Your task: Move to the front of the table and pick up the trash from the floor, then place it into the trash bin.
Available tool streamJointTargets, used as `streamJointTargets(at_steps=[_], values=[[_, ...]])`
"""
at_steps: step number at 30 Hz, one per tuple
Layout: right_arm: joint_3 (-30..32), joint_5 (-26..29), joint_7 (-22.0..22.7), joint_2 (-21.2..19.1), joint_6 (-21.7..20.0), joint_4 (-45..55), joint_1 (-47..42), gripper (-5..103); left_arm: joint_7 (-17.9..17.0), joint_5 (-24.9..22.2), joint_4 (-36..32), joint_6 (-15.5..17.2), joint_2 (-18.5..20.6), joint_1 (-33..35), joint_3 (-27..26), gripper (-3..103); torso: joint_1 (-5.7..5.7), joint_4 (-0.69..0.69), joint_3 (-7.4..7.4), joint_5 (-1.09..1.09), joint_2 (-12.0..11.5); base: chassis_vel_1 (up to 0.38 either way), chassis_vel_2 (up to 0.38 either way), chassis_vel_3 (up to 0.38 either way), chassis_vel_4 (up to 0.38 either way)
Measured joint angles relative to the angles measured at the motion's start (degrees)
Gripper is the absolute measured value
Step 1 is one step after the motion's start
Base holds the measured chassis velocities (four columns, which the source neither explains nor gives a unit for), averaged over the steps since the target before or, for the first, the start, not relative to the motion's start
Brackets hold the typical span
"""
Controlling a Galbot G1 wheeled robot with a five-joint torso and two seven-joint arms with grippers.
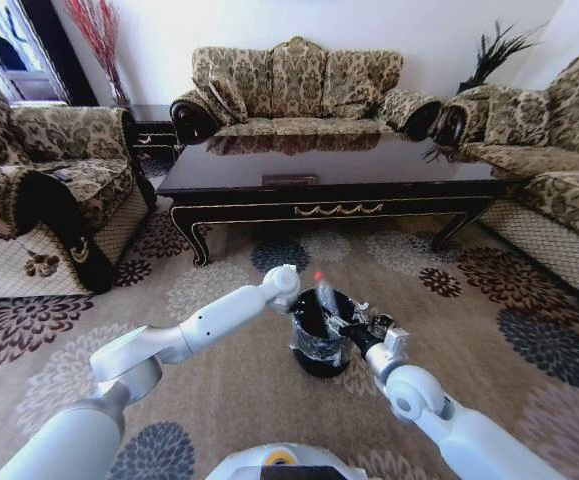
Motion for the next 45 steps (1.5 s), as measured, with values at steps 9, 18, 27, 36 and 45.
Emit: streamJointTargets(at_steps=[9, 18, 27, 36, 45], values=[[1.5, 0.5, 0.2, -0.1, 0.0, 0.6, 0.5, 100, 0.0, 0.1, -0.9, 0.0, 2.1, 0.3, 0.0, 0, 0.00, 0.01, 0.00, -0.01, 0.0, 0.000, 0.000, 0.000, 0.000], [3.9, 1.0, 0.1, -0.3, 0.3, -0.1, 1.2, 100, 0.0, 0.6, -2.8, 0.0, 5.7, 1.2, -0.1, 0, 0.00, 0.01, 0.00, -0.01, 0.0, 0.000, 0.000, 0.000, 0.000], [5.9, 1.8, -0.6, 1.0, 1.8, -10.7, 3.5, 100, -0.1, 0.5, -5.6, 0.0, 10.7, 2.5, -2.1, 0, 0.00, 0.02, 0.00, 0.00, 0.0, 0.000, 0.000, 0.000, 0.000], [4.2, 0.5, -2.2, 3.0, 4.3, -26.0, 7.7, 100, -0.1, 0.5, -8.1, 0.0, 13.7, 5.0, -5.4, 0, 0.00, 0.00, 0.00, 0.00, 0.0, 0.000, 0.000, 0.000, 0.000], [-1.1, -2.4, -3.2, 6.7, 7.5, -42.5, 15.7, 100, -0.3, 0.4, -10.3, 0.0, 15.6, 6.7, -6.4, 0, 0.00, 0.01, 0.00, 0.00, 0.0, 0.000, 0.000, 0.000, 0.000]])
